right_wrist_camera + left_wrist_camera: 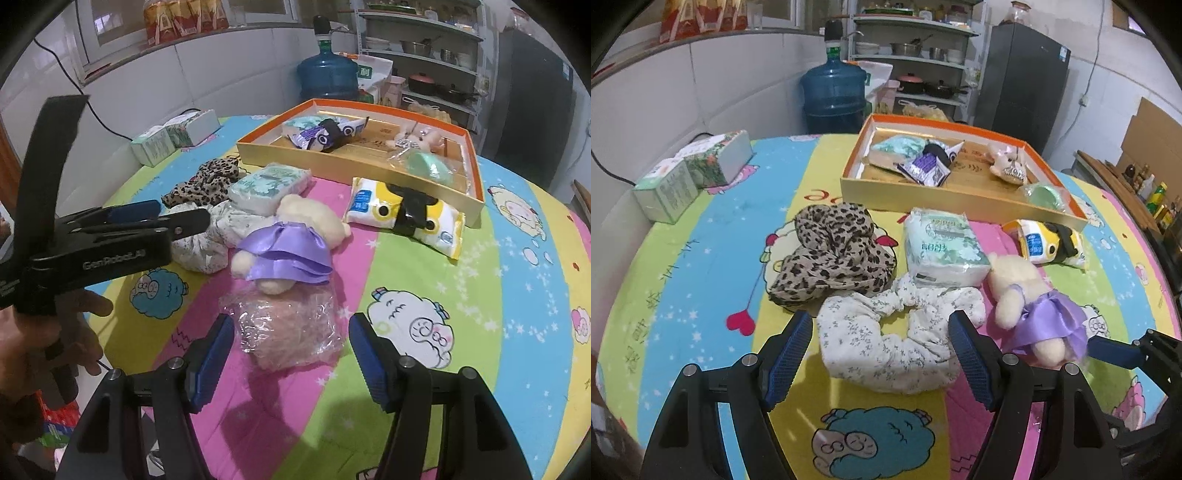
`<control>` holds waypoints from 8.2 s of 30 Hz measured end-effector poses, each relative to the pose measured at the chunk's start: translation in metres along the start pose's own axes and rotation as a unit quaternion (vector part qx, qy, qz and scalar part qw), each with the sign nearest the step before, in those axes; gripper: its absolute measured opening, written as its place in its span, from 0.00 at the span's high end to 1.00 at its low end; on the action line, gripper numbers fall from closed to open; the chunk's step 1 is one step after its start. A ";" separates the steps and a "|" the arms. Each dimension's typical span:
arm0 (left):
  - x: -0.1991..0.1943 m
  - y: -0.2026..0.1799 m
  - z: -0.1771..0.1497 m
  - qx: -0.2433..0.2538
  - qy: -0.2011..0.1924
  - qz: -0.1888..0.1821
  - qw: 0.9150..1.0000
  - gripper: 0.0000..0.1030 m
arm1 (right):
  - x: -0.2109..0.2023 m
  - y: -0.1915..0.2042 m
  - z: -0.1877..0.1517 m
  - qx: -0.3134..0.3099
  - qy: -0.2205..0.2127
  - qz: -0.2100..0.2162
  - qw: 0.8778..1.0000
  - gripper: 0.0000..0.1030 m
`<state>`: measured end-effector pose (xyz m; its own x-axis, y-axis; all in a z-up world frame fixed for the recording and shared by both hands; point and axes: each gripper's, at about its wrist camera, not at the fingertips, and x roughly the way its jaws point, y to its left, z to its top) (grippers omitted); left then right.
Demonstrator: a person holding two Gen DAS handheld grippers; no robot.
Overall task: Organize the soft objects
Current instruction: 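Move both tools back over the remaining soft items on the tablecloth, then grasp the white floral scrunchie with the left gripper while the right gripper grasps the clear plastic bag, then lift the scrunchie and plastic bag and carry both over the box, then release the plastic bag into the box with the right gripper while the left gripper drops the scrunchie, then move both tools back toward the leopard scrunchie and teddy bear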
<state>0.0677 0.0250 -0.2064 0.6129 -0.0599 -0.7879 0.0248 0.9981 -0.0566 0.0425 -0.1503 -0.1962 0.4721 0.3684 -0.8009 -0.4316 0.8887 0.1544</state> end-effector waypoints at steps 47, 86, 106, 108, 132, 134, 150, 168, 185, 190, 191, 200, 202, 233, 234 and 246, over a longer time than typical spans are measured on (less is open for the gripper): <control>0.025 -0.005 -0.009 0.031 0.011 -0.003 0.999 0.54 | -0.002 0.014 -0.009 -0.046 0.012 0.024 0.999 0.46; -0.081 -0.033 0.077 0.039 -0.054 -0.075 0.995 0.89 | -0.089 0.001 0.037 -0.058 -0.065 -0.004 0.996 0.46; -0.079 -0.060 0.193 0.063 -0.095 -0.065 0.991 0.89 | -0.132 -0.018 0.176 -0.049 -0.152 -0.050 0.986 0.46; -0.076 -0.060 0.204 0.064 -0.098 -0.064 0.991 0.89 | -0.132 -0.019 0.185 -0.048 -0.155 -0.055 0.985 0.46; 0.007 -0.065 0.237 0.089 -0.074 -0.047 0.992 0.89 | -0.070 -0.063 0.235 -0.001 -0.126 -0.088 0.988 0.46; 0.018 -0.065 0.235 0.091 -0.067 -0.046 0.993 0.89 | -0.058 -0.067 0.233 0.004 -0.117 -0.089 0.989 0.46; 0.073 -0.061 0.231 0.093 -0.030 -0.047 0.994 0.89 | 0.003 -0.091 0.230 0.034 -0.073 -0.099 0.992 0.46; 0.127 -0.065 0.222 0.105 0.002 -0.040 0.994 0.89 | 0.052 -0.109 0.220 0.055 -0.039 -0.117 0.991 0.46; 0.160 -0.077 0.214 0.109 0.021 -0.039 0.993 0.81 | 0.079 -0.128 0.201 0.068 -0.018 -0.130 0.989 0.46; 0.165 -0.077 0.214 0.107 0.024 -0.038 0.993 0.55 | 0.083 -0.126 0.199 0.061 -0.019 -0.141 0.988 0.45; 0.165 -0.077 0.213 0.109 0.024 -0.037 0.993 0.52 | 0.084 -0.126 0.199 0.059 -0.019 -0.143 0.988 0.45; 0.164 -0.081 0.205 0.118 0.023 -0.032 0.992 0.27 | 0.086 -0.124 0.194 0.055 -0.011 -0.157 0.986 0.34; 0.164 -0.081 0.205 0.118 0.023 -0.029 0.992 0.26 | 0.084 -0.124 0.192 0.054 -0.013 -0.158 0.986 0.33; 0.054 -0.072 0.203 0.095 -0.053 -0.002 0.994 0.25 | -0.001 -0.100 0.190 0.029 -0.087 -0.153 0.984 0.23; 0.049 -0.071 0.203 0.094 -0.056 -0.002 0.994 0.25 | -0.006 -0.098 0.189 0.028 -0.091 -0.153 0.984 0.23; -0.006 -0.071 0.185 0.086 -0.082 0.006 0.993 0.25 | -0.054 -0.077 0.169 0.012 -0.122 -0.144 0.982 0.23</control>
<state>0.2080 -0.0430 -0.0840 0.7339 -0.0596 -0.6766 0.1433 0.9873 0.0685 0.1802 -0.1929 -0.0673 0.7436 0.1522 -0.6511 -0.2355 0.9710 -0.0420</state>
